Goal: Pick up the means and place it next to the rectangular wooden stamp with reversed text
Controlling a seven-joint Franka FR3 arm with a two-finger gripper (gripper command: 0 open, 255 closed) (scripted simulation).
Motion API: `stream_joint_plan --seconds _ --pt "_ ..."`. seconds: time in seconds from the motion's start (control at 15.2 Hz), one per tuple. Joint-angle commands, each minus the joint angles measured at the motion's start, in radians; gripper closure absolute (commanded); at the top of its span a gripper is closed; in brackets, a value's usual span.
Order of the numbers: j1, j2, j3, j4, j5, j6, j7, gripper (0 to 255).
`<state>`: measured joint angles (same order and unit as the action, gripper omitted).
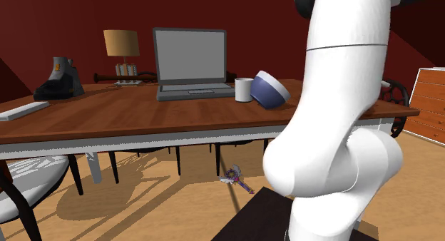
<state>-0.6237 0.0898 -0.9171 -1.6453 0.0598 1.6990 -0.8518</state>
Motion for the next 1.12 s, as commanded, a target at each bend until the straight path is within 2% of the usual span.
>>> stream_joint_plan --seconds 0.0,0.26,0.33,0.4,1.06 --pt "-0.059 0.099 -0.022 0.078 0.082 -0.019 -0.088 255" --pt "-0.234 0.284 -0.012 0.267 0.226 -0.089 -0.221 255" --pt "-0.284 0.328 -0.002 0.323 0.258 -0.111 -0.246 255" --pt "-0.357 0.392 0.012 0.409 0.303 -0.145 -0.277 255" --pt "-0.307 0.372 0.014 0.238 0.290 0.002 -0.284 255"
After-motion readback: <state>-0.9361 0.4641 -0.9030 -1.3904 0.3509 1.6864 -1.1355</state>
